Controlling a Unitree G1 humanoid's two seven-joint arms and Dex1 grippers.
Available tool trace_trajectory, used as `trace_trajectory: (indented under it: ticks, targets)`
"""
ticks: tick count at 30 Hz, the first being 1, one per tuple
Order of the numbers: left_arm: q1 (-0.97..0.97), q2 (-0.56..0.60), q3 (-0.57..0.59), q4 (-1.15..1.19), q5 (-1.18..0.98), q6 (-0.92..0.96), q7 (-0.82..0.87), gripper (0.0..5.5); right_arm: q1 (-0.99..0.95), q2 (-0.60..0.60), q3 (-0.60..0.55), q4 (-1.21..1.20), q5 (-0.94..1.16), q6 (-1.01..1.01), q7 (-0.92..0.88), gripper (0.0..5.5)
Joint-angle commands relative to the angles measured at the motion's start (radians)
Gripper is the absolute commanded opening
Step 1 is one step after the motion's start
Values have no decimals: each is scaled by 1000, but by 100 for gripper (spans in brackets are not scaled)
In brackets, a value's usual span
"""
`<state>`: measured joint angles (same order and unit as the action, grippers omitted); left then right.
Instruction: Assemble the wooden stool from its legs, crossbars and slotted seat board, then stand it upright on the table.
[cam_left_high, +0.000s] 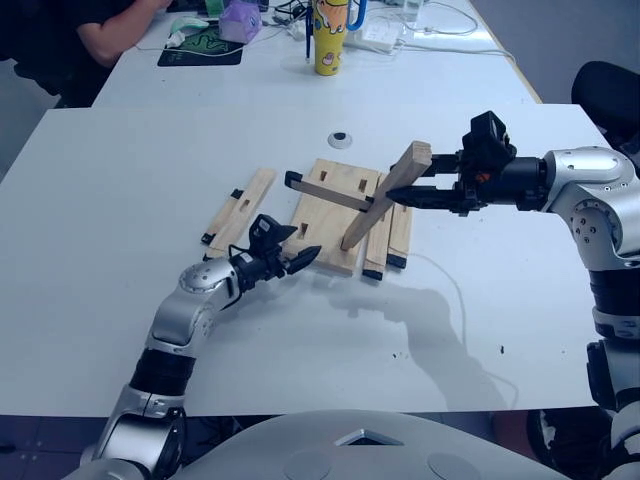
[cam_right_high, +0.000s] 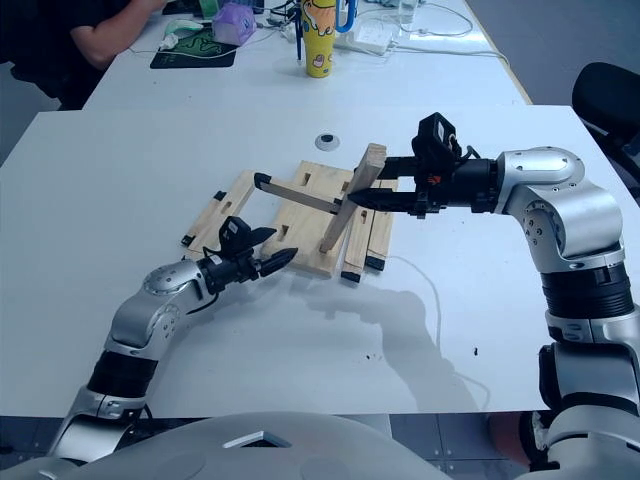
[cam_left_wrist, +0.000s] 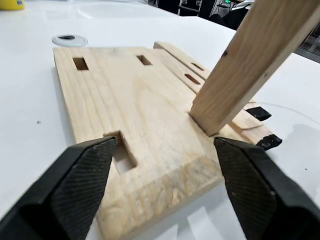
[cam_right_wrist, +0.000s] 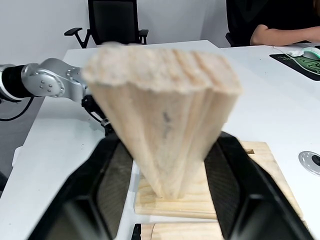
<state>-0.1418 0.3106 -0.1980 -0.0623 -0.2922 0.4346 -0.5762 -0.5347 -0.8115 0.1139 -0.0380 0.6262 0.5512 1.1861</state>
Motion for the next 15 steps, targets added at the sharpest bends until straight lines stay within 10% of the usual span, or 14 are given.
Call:
trace_trajectory:
  ticks: [1, 15]
  targets:
    - [-52, -36, -45, 81, 88, 8, 63, 361, 117, 39, 100, 35, -77, 53, -19, 207]
    - [-14, -15, -89, 44, 164, 177, 87, 361, 286, 121, 101, 8, -73, 21, -139, 207]
